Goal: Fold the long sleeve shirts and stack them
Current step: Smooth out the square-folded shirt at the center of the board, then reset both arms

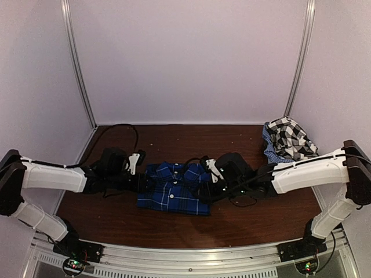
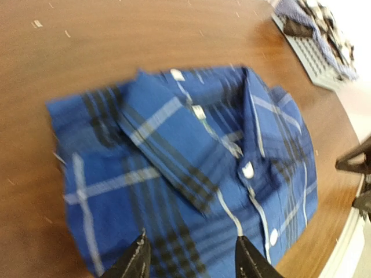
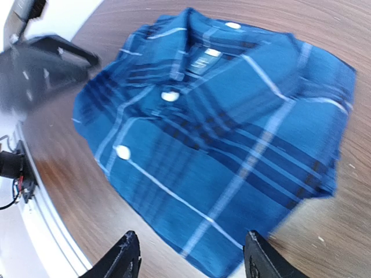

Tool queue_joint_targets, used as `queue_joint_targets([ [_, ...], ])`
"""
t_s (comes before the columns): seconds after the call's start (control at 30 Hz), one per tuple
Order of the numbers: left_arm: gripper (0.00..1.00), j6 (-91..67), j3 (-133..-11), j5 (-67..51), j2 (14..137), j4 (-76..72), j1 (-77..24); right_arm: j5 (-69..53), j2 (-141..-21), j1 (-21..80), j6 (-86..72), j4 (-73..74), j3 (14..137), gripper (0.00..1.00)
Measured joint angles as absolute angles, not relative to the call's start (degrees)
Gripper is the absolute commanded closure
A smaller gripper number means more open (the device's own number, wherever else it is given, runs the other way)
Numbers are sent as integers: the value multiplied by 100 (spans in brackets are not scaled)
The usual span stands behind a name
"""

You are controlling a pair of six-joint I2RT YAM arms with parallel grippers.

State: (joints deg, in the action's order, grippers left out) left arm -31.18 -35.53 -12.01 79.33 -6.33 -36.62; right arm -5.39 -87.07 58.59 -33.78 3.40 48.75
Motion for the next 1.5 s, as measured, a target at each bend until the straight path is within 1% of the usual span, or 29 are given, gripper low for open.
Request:
queue_joint_targets([
  [0.1,59,-3282,-3168,-1201,7913,-764,-4040,-760,-9048,5935,-3291,119,5094,40],
  [0.23,64,-3494,-2744,-1166,8009,-1017,-4359,-967,-9450,5944,-3225,-75,5116,40],
  [0.37,65,-3662,-2412,-1090,8340,-1509,-4578,-1111,-9697,5854,-3168,-255,5013,40],
  [0.47,66,-3706,-2403,-1015,8503,-1844,-4646,-1210,-9797,5736,-3140,-392,4842,41],
  [0.6,64,-3710,-2401,-893,8595,-2027,-4674,-1291,-9935,5664,-3118,-443,4720,40],
  [0.73,58,-3675,-2401,-792,8519,-1959,-4709,-1299,-9810,5658,-3068,-416,4619,37],
  [0.83,53,-3601,-2401,-672,8274,-1721,-4709,-1271,-9448,5647,-3004,-176,4501,33],
  [0.97,43,-3428,-2401,-414,7614,-1372,-4709,-1092,-8757,5586,-2956,174,4473,17],
  [1.03,35,-3328,-2408,-161,7214,-1186,-4709,-851,-8370,5544,-2895,373,4473,8],
  [1.1,27,-3225,-2456,150,6862,-954,-4709,-554,-7975,5470,-2858,607,4473,1],
  [1.33,3,-2834,-3177,1245,5885,150,-4416,410,-6766,4888,-2762,1398,4501,0],
  [1.5,2,-2862,-3653,1356,5306,602,-3533,1066,-6178,4560,-2655,1704,4628,0],
])
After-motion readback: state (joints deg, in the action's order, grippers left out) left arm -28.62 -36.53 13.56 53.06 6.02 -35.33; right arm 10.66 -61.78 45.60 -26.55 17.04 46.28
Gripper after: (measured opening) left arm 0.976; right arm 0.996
